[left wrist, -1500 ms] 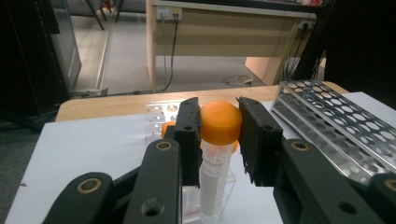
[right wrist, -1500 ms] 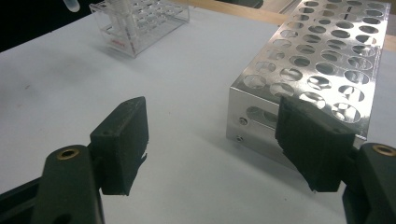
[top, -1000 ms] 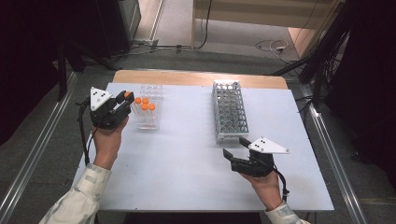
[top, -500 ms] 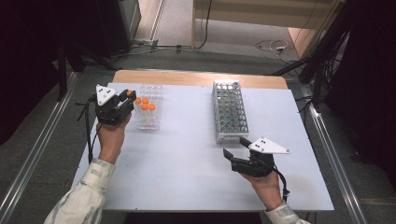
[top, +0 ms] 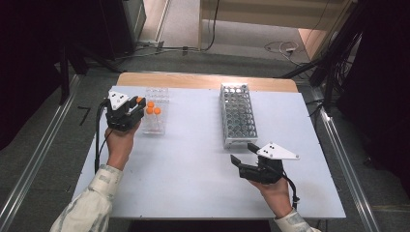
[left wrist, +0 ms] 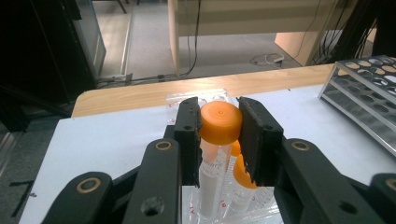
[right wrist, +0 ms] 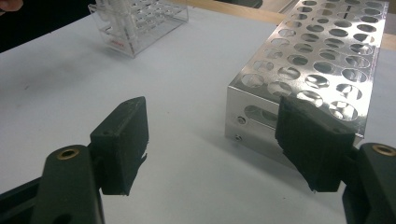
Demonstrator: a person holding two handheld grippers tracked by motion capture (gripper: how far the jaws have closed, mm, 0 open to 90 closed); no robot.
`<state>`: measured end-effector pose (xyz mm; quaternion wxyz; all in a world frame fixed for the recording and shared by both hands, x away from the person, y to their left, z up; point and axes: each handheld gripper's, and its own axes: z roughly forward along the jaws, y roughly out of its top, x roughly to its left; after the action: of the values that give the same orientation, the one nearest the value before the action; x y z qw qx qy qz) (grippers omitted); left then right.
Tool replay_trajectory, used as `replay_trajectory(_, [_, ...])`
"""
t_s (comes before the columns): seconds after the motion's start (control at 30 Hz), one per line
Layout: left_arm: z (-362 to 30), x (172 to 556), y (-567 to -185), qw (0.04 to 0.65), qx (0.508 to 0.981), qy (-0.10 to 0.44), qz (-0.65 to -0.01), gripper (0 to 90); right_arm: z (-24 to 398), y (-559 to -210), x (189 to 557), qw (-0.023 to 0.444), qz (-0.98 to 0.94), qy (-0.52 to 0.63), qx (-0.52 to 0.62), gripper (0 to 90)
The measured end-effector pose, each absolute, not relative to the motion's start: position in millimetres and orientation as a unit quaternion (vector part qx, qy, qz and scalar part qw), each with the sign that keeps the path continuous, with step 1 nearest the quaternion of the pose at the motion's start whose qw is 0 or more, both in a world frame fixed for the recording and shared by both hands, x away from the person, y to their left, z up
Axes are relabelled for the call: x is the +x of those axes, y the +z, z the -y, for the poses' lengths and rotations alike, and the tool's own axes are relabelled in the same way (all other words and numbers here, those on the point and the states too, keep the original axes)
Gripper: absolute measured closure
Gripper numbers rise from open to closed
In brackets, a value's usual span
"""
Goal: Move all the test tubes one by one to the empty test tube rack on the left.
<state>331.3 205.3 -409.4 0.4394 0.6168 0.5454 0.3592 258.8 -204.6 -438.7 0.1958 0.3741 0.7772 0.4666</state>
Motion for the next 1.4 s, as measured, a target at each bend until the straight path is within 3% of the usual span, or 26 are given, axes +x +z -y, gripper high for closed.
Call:
replay_trajectory(0.57, [-207,329,-420,0.444,0.609,0.344,-0.56,68.0,204,-439,259,0.195,-0.777,0.467,0.374,24.5])
replay_trajectory(0.83, [-210,328,-419,0.443,0.608,0.336,-0.567,58.1,204,-439,259,0.196,-0.777,0.467,0.374,24.5])
replay_trajectory(1.4, [-201,301,-417,0.465,0.609,0.318,-0.558,26.8,209,-439,262,0.202,-0.772,0.465,0.383,24.5])
